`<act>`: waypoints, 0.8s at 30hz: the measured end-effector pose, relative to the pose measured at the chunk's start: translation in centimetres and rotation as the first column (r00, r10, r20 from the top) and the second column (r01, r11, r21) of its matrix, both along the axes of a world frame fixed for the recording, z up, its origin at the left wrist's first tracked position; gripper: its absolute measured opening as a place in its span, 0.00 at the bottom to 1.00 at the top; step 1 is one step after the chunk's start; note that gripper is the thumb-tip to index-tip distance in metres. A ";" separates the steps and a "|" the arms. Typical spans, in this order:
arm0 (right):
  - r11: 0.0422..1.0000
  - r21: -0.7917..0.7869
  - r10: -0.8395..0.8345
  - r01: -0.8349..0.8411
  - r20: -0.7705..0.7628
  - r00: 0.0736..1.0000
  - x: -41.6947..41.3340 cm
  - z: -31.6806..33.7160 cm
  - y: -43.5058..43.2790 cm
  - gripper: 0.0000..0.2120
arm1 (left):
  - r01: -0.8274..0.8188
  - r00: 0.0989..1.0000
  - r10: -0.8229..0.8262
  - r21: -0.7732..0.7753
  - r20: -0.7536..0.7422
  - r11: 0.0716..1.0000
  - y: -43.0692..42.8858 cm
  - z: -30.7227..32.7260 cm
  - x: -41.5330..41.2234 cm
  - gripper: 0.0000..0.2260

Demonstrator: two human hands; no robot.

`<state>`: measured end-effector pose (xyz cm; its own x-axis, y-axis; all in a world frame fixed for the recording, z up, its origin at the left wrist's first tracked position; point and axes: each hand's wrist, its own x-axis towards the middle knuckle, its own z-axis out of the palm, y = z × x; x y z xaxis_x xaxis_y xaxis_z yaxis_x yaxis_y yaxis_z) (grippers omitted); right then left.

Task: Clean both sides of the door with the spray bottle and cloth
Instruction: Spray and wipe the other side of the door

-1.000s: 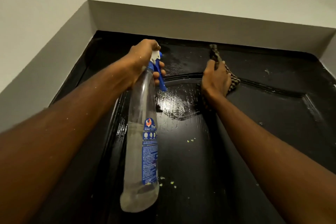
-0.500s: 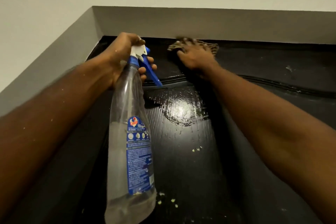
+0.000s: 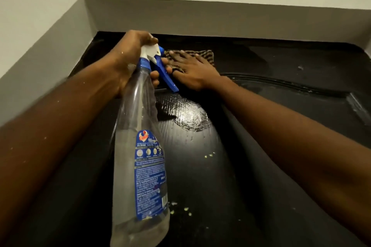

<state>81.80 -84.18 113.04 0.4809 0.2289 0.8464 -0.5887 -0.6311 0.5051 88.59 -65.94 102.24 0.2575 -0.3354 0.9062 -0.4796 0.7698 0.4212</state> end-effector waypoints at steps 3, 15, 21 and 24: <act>0.999 0.041 -0.008 0.006 0.041 0.999 -2.4 1.4 -1.0 0.26 | -0.017 1.000 0.017 -0.004 -0.007 1.000 -0.9 -0.1 -1.5 0.11; 0.998 0.030 0.054 -0.056 0.066 0.996 -13.6 -2.6 -9.3 0.27 | -0.059 0.995 0.058 -0.007 -0.081 0.998 -7.8 -1.4 -11.3 0.11; 0.997 0.014 0.068 -0.070 0.124 0.990 -17.0 1.8 -11.1 0.27 | -0.071 0.994 0.070 -0.016 -0.087 0.997 -11.2 0.0 -15.4 0.11; 0.982 0.131 0.084 -0.139 0.356 0.931 -19.5 1.9 -12.7 0.27 | -0.046 0.997 0.044 -0.024 -0.066 0.999 -12.3 0.8 -16.4 0.11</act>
<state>62.30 -96.89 114.95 0.1299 0.1205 0.9842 -0.6312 -0.7554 0.1757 72.17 -78.28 103.07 0.3310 -0.2987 0.8951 -0.4860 0.7591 0.4331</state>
